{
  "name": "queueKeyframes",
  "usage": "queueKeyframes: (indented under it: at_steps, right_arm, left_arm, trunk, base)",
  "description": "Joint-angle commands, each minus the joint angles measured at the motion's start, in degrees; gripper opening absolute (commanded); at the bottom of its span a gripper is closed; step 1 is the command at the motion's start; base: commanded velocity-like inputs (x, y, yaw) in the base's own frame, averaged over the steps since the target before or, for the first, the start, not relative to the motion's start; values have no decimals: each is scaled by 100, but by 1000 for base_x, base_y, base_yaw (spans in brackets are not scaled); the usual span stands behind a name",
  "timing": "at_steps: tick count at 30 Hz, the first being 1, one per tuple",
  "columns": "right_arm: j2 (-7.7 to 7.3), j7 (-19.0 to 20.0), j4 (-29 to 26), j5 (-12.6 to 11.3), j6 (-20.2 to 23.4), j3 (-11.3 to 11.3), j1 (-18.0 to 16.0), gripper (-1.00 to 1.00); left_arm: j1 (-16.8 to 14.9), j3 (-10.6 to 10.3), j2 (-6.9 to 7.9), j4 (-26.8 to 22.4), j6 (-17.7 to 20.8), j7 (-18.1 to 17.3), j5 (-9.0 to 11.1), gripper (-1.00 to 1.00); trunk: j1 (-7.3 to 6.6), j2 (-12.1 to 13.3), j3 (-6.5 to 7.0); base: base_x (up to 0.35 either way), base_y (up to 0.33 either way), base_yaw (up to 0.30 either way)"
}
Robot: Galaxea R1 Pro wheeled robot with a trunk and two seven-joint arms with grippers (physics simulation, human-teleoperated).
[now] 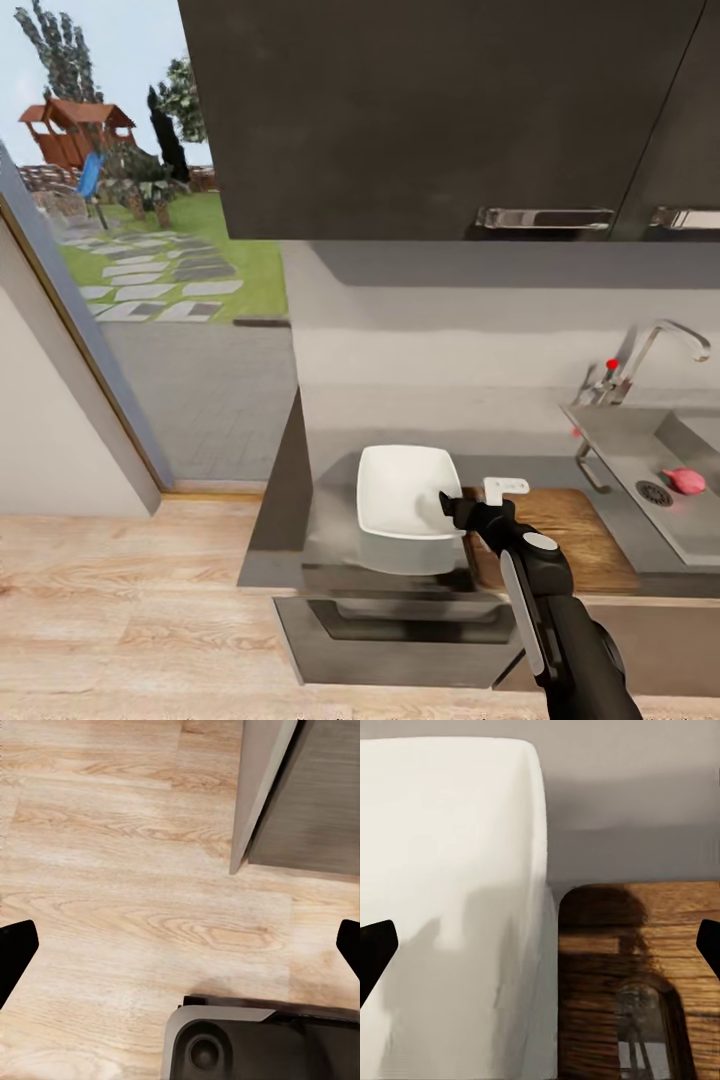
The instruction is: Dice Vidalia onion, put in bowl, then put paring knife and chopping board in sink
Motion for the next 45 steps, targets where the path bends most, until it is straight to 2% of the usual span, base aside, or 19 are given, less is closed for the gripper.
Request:
queueKeyframes:
  at_steps: [1, 32, 33, 45]
  right_arm:
    - [9, 52, -9, 39, 29, -17, -4, 100]
    - [16, 52, -9, 32, 26, -9, -4, 100]
    - [16, 52, -9, 32, 26, -10, -4, -100]
    - [16, 52, -9, 32, 25, -10, -4, -100]
  left_arm:
    - [0, -9, 3, -4, -8, -3, 41, 100]
    - [0, -9, 3, -4, -8, -5, 41, 100]
    - [0, -9, 3, -4, -8, -5, 41, 100]
    - [0, -9, 3, -4, -8, -5, 41, 100]
  trunk:
    - [4, -12, -18]
    - [4, -12, -205]
    - [4, -12, -205]
    - [4, -12, -205]
  base:
    - [0, 151, 0]
    - [0, 21, 0]
    - [0, 0, 0]
    - [0, 0, 0]
